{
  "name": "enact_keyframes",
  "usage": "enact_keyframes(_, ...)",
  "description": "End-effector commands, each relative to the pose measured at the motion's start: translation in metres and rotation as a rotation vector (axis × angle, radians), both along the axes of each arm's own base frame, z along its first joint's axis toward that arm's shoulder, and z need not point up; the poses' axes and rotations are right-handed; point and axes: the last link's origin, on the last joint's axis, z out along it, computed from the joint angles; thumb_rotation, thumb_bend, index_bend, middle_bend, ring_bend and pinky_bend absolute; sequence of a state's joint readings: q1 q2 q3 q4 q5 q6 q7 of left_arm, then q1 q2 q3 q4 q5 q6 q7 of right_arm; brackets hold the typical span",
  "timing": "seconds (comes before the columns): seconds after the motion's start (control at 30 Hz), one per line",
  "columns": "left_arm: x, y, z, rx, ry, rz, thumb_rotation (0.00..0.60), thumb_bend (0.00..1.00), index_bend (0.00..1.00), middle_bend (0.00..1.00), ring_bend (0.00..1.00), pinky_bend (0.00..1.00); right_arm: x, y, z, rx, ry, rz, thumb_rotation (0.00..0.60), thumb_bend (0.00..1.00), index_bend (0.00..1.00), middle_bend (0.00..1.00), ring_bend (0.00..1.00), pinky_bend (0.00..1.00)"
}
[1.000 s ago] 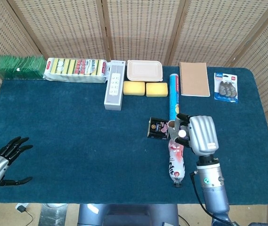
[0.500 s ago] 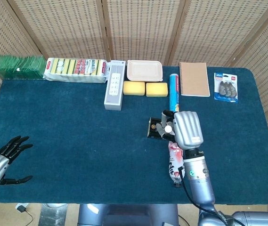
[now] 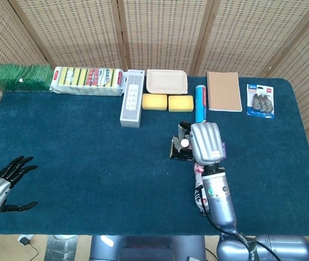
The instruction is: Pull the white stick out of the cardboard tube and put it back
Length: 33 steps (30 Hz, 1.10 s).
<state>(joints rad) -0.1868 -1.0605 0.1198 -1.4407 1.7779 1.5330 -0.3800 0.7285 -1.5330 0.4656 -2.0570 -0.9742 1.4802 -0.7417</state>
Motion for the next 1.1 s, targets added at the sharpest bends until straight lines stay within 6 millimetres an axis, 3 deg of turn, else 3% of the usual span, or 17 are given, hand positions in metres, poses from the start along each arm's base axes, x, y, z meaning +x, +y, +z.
enact_keyframes(0.03,0.000,0.000,-0.001,-0.001,0.002,0.002,0.465,0.11,0.16,0.08,0.03,0.24,0.001,-0.006,-0.002,-0.002,-0.002,-0.005,0.600,0.40,0.81,1.00,1.00,0.98)
enact_keyframes(0.5,0.001,0.000,-0.004,0.006,0.019,0.008,0.460,0.11,0.16,0.08,0.03,0.24,-0.011,-0.026,0.002,-0.009,0.015,-0.039,0.600,0.40,0.81,1.00,1.00,0.98)
enact_keyframes(1.1,0.001,0.000,-0.003,0.022,0.023,0.012,0.461,0.11,0.16,0.08,0.03,0.24,-0.029,-0.033,-0.010,0.015,0.046,-0.068,0.600,0.40,0.81,1.00,1.00,0.98)
